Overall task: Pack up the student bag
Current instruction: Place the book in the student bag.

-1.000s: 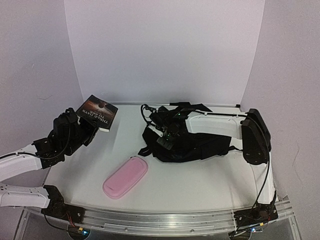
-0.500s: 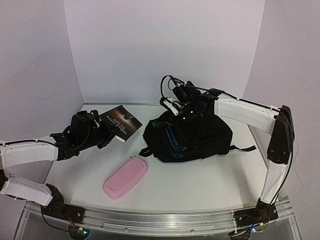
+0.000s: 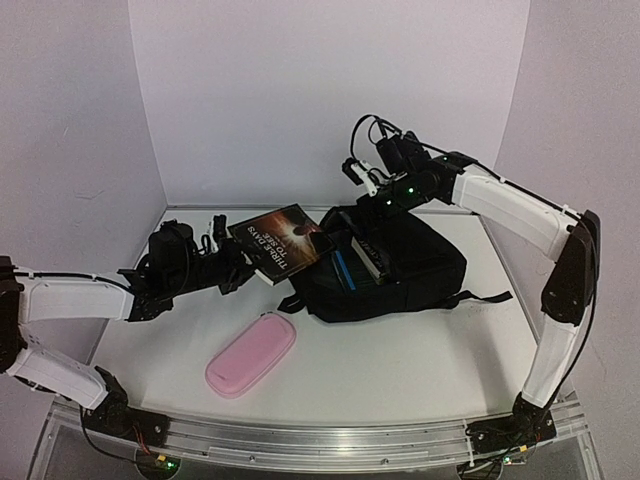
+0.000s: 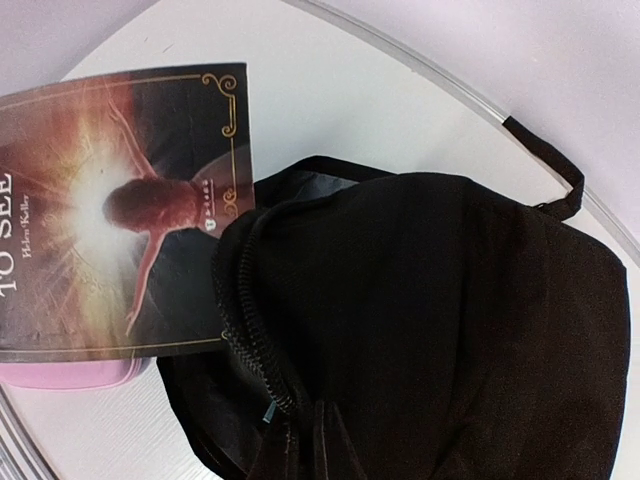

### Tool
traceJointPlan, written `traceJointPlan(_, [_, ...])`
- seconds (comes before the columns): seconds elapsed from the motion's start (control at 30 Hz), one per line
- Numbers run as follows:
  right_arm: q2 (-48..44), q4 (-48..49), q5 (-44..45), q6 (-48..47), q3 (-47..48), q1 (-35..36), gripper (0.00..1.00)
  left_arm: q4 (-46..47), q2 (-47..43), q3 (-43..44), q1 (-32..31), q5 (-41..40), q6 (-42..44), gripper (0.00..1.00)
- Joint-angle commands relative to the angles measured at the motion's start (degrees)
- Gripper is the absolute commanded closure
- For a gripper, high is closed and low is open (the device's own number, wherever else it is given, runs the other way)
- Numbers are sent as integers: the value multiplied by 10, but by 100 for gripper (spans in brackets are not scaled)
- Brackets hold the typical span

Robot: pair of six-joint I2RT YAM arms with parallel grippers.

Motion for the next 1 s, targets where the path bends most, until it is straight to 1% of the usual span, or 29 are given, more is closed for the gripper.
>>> traceJointPlan(0.0, [-36,13,-6,12,43,-2,100,118,7,-5,-4,33,-22,100])
traceJointPlan(0.07, [-34,13,-1,11,48,-6,100,125,9,-9,-9,38,-26,100])
traceJointPlan(0.33, [-33,14,7,18,52,-12,100,84,-2,-12,-20,59,-15,100])
traceJointPlan(0.4, [-36,14,-13,18,53,-12,100,86,4,-7,-24,69,-13,100])
traceJointPlan(0.53, [-36,13,-49,25,56,-12,100,99,38,13,-31,86,-16,100])
traceJointPlan(0.77, [-50,14,-82,30,53,-12,100,185,127,41,-41,108,-44,100])
traceJointPlan(0.97, [-58,14,-72,23,44,-12,100,181,160,77,-54,112,-40,100])
